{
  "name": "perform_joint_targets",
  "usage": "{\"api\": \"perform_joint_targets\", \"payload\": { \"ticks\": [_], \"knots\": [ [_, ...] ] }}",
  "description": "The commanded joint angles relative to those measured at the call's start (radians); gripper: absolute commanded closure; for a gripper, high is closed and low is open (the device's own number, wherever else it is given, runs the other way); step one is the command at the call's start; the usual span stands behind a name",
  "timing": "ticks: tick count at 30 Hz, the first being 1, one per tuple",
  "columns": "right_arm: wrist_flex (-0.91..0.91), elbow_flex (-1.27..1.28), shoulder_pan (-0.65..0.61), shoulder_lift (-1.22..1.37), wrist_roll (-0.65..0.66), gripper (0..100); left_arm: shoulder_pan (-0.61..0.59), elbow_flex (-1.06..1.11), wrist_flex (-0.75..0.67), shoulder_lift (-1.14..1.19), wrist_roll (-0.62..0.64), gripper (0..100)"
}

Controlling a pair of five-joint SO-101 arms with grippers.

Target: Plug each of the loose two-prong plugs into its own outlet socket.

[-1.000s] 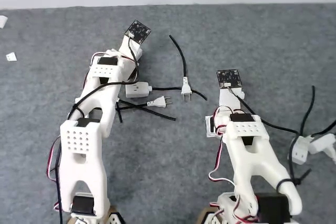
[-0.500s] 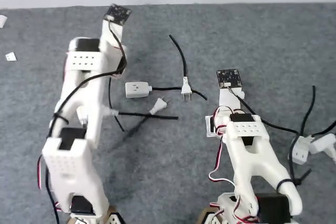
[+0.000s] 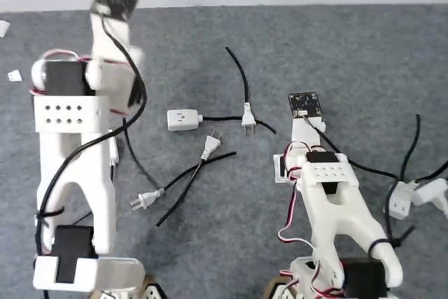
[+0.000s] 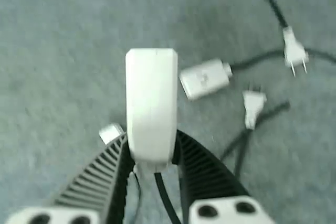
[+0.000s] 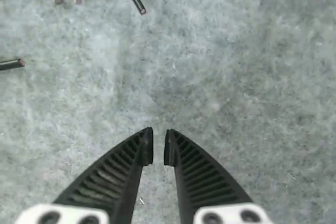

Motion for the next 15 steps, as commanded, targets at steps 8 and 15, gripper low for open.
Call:
{"api": "perform_joint_targets", "payload": {
  "ticks": [8,15],
  "knots": [
    [-0.021,-0.048,0.001,-0.002,0.014,95.4,0.112,0.845,-0.367,-0.298,-0.003,99],
    [-0.021,-0.048,0.001,-0.002,0.014,95.4,0.373,1.271,-0.571,-0.644,0.149,99]
  ]
}}
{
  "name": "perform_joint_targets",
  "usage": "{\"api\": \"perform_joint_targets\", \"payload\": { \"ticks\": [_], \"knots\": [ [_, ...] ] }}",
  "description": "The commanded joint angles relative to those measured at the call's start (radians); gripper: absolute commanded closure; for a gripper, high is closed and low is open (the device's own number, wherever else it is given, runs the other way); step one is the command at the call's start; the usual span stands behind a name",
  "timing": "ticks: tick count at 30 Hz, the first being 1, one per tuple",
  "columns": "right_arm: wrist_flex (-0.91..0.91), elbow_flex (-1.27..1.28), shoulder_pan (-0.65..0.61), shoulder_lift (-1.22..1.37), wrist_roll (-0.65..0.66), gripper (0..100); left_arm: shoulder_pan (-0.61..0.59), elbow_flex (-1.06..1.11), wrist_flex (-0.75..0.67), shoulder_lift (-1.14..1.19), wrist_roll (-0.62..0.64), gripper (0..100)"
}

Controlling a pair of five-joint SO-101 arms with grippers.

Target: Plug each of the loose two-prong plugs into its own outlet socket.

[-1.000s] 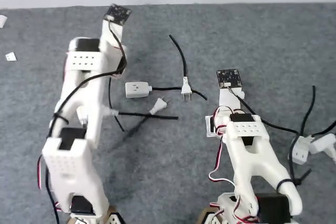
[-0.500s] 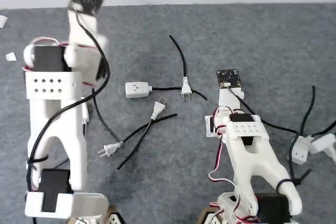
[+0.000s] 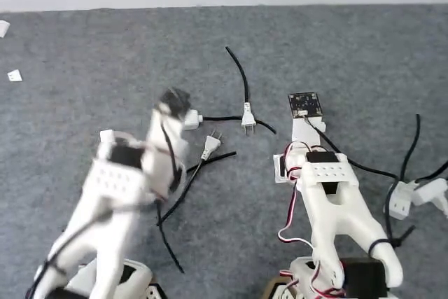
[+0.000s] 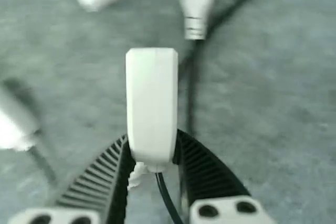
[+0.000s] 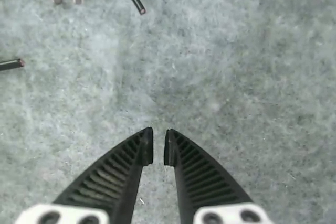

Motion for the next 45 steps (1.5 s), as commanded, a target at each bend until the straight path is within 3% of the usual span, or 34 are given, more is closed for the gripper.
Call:
{"api": "perform_joint_targets", "payload": {
  "ticks": [1,4,9,12,19,22,31,35,38,45],
  "knots": [
    [-0.021,-0.048,0.002,-0.002,0.014,95.4,0.167,0.194,-0.115,-0.193,0.127,99],
    [-0.019,-0.048,0.002,-0.002,0.014,95.4,0.213,0.240,-0.144,-0.161,0.164,99],
    [-0.018,-0.048,0.002,-0.002,0.014,95.4,0.176,0.220,-0.149,-0.009,0.166,99],
    [-0.018,-0.048,0.002,-0.002,0.014,95.4,0.233,0.225,-0.161,0.075,0.147,97],
    [-0.018,-0.048,0.002,-0.001,0.014,95.4,0.276,0.245,-0.196,0.074,0.161,77],
    [-0.018,-0.048,0.002,-0.001,0.014,95.4,0.279,0.263,-0.170,-0.011,0.132,74],
    [-0.019,-0.048,0.002,-0.001,0.015,95.4,0.236,0.275,0.002,-0.443,0.064,74],
    [-0.018,-0.048,0.002,-0.001,0.015,95.4,0.147,0.275,-0.002,-0.617,0.029,85],
    [-0.018,-0.048,0.002,-0.001,0.015,95.4,0.133,0.285,-0.011,-0.623,-0.026,100],
    [-0.018,-0.048,0.002,-0.001,0.015,95.4,0.135,0.325,-0.206,-0.399,0.051,99]
  ]
}}
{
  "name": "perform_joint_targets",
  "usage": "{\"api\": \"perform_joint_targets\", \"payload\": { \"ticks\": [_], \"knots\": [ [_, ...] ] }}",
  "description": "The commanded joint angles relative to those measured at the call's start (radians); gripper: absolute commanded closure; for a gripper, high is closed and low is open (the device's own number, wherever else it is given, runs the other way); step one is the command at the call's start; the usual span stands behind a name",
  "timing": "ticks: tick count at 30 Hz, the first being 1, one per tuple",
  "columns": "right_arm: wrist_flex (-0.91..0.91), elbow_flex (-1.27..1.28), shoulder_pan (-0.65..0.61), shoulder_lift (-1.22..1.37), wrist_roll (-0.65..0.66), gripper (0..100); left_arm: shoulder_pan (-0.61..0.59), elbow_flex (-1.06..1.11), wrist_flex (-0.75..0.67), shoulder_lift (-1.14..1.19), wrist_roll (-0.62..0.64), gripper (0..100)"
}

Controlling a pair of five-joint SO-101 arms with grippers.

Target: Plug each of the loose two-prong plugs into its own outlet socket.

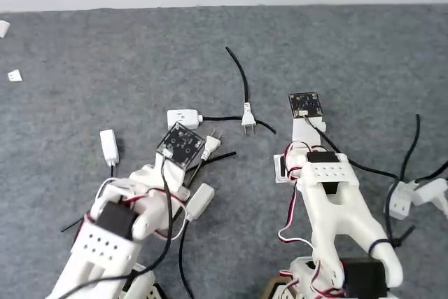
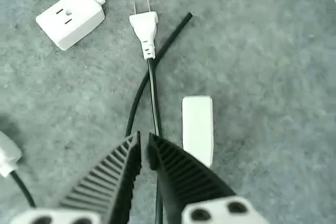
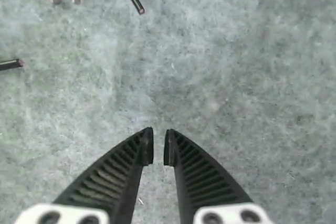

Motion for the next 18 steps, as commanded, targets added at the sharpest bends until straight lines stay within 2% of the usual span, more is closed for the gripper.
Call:
{"api": "perform_joint_targets", "payload": {
  "ticks": [1,6,11,18],
  "knots": [
    [-0.018,-0.048,-0.001,-0.001,0.012,95.4,-0.002,-0.013,-0.167,0.176,0.055,99],
    [-0.018,-0.048,-0.001,-0.001,0.012,95.4,0.000,-0.015,-0.316,0.434,0.063,99],
    [-0.021,-0.048,-0.001,-0.001,0.012,95.4,0.009,-0.054,-0.278,0.514,0.063,99],
    [-0.021,-0.048,-0.001,-0.001,0.012,95.4,0.232,-0.051,-0.199,0.516,0.064,99]
  ]
}}
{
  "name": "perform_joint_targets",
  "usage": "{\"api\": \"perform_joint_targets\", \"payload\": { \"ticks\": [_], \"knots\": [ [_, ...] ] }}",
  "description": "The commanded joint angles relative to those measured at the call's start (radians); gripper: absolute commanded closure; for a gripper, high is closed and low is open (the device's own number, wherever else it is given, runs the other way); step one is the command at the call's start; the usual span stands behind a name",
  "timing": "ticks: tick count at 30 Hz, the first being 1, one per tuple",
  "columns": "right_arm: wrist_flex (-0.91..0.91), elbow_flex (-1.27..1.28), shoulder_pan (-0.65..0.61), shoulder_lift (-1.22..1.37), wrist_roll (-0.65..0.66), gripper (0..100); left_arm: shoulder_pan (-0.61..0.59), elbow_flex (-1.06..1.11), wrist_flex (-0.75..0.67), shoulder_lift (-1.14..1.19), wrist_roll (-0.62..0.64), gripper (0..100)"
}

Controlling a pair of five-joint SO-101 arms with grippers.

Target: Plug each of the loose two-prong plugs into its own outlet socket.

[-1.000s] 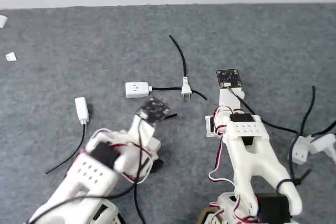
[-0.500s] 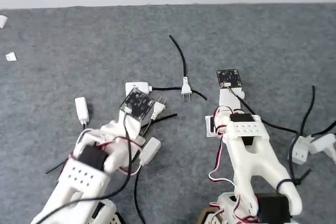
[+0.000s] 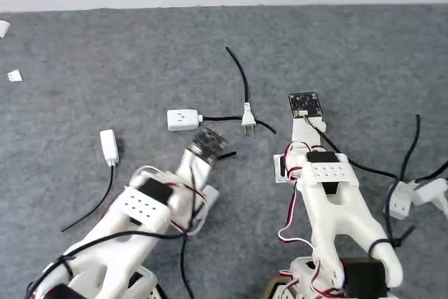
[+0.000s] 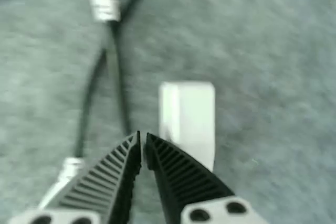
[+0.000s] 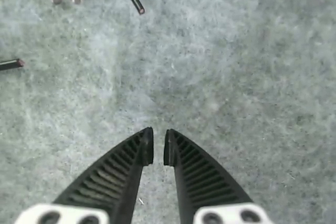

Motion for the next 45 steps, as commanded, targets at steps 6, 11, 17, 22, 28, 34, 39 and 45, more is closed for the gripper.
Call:
{"api": "perform_joint_targets", "payload": {
  "ticks": [6,11,17,22,28,34,39,45],
  "knots": [
    [-0.021,-0.048,0.001,-0.001,0.012,95.4,0.308,-0.035,0.032,0.006,0.089,99],
    [-0.021,-0.048,0.001,-0.001,0.012,95.4,0.354,-0.035,0.032,0.009,0.087,99],
    [-0.021,-0.048,0.001,-0.001,0.012,95.4,0.304,-0.061,0.032,0.000,0.087,99],
    [-0.021,-0.048,0.001,-0.001,0.012,95.4,0.192,-0.140,0.037,0.000,0.087,99],
    [-0.021,-0.048,0.001,-0.001,0.012,95.4,0.221,-0.202,0.031,0.005,0.091,99],
    [-0.018,-0.048,0.002,-0.001,0.012,95.4,0.244,-0.176,-0.040,0.011,0.094,99],
    [-0.016,-0.048,0.004,-0.001,0.012,95.4,0.236,-0.114,-0.123,0.011,0.094,99],
    [-0.015,-0.048,0.005,-0.001,0.012,95.4,0.141,-0.105,-0.144,0.014,0.095,99]
  ]
}}
